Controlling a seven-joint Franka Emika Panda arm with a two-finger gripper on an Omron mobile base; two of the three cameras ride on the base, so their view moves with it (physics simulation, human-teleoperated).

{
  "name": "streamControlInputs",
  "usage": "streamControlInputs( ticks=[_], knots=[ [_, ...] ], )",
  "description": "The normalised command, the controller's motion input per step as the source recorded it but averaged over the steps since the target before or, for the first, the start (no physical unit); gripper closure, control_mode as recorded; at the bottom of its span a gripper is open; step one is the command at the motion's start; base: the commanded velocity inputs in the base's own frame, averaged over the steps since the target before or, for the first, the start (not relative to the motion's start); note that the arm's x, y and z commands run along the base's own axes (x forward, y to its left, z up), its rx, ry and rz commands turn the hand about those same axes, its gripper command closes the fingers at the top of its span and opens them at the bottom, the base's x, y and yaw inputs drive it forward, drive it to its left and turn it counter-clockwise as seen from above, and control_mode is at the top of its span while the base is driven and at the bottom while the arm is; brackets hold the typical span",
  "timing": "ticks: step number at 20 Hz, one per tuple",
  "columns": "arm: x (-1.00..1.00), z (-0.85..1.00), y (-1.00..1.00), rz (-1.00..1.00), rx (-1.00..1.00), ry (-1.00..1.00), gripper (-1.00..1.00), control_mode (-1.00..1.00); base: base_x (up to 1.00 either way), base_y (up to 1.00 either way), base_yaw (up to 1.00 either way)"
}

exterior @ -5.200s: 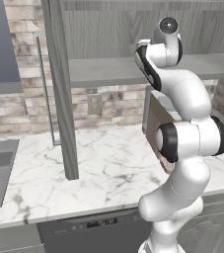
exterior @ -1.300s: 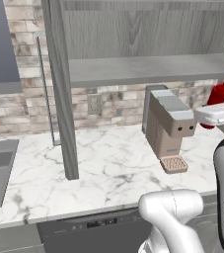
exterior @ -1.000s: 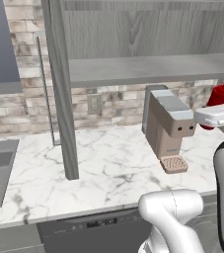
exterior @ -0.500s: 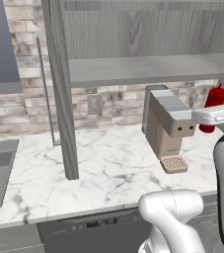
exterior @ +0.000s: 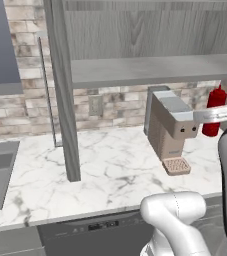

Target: Take 2 condiments from the cabinet and move them on the counter near the stove.Make sure the condiments are lined up with each other, next to each other.

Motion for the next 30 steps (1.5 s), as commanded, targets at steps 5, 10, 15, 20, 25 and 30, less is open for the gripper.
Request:
streamControlInputs(
  ticks=[5,10,15,20,25,30],
  knots=[
    [0.0,0.0,0.0,0.0,0.0,0.0,1.0,1.0,-0.55,0.39,0.03],
    [0.0,0.0,0.0,0.0,0.0,0.0,1.0,1.0,-0.73,0.52,0.13],
    [0.0,0.0,0.0,0.0,0.0,0.0,1.0,1.0,-0.56,0.58,0.29],
    [0.0,0.0,0.0,0.0,0.0,0.0,1.0,1.0,-0.37,0.41,0.52],
    [0.0,0.0,0.0,0.0,0.0,0.0,1.0,1.0,-0.44,0.37,0.76],
    [0.0,0.0,0.0,0.0,0.0,0.0,1.0,1.0,-0.24,0.16,0.99]
  ],
)
